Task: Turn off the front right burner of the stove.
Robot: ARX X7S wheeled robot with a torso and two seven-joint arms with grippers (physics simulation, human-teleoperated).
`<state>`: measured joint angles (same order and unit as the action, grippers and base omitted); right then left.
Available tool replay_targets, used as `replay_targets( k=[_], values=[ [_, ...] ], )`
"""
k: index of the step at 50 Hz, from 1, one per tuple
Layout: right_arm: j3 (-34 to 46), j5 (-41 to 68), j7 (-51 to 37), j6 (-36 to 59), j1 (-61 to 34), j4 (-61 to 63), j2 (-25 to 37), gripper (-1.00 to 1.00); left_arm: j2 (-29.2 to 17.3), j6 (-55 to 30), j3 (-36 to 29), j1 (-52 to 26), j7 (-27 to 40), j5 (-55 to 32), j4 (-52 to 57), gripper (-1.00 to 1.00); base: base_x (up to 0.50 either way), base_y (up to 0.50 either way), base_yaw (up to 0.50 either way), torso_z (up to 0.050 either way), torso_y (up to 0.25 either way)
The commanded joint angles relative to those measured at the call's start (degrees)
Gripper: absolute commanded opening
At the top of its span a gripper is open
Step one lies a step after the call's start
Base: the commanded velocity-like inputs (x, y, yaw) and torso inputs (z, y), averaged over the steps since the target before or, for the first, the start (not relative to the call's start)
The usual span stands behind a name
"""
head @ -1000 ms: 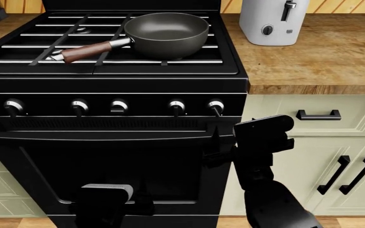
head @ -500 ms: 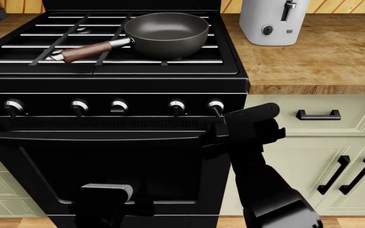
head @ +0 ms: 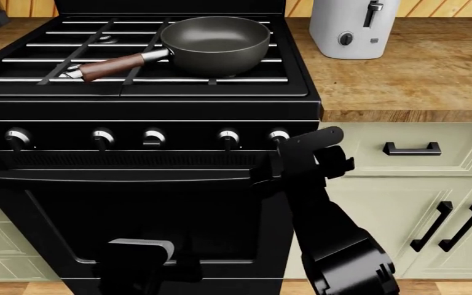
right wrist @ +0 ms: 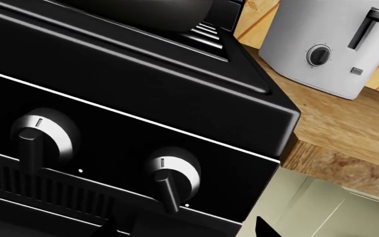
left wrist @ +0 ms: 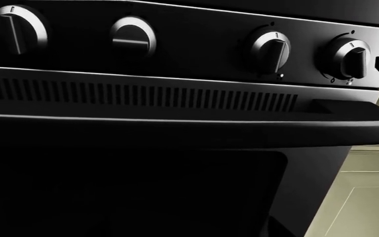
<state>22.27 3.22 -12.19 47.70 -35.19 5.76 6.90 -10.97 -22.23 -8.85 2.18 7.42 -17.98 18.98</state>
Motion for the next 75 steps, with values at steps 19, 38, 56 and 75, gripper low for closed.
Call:
replay_targets(
  k=[19, 38, 56, 75],
  values=[
    [0.6, 1.2, -1.0, -5.8, -6.1, -14.3, -1.8, 1.00, -0.8, -0.7, -0.5, -0.3, 0.3, -2.1, 0.1, 1.00, 0.00, 0.00, 0.00, 0.000, 0.000],
    [1.8, 1.9, -1.7, -8.4, -7.9, -19.8, -2.2, 1.00, -1.2, -1.1, -0.6, -0.5, 0.8, -3.3, 0.2, 1.00, 0.00, 0.00, 0.00, 0.000, 0.000],
    [2.8, 2.7, -2.2, -12.1, -10.6, -27.5, -2.8, 1.00, -1.6, -0.9, -0.9, -0.8, 0.9, -4.0, -0.2, 1.00, 0.00, 0.00, 0.00, 0.000, 0.000],
    [3.8, 4.0, -3.5, -10.9, -9.9, -24.3, -2.2, 1.00, -2.1, -0.6, -1.4, -0.7, 1.1, -4.5, -0.1, 1.00, 0.00, 0.00, 0.00, 0.000, 0.000]
  ],
)
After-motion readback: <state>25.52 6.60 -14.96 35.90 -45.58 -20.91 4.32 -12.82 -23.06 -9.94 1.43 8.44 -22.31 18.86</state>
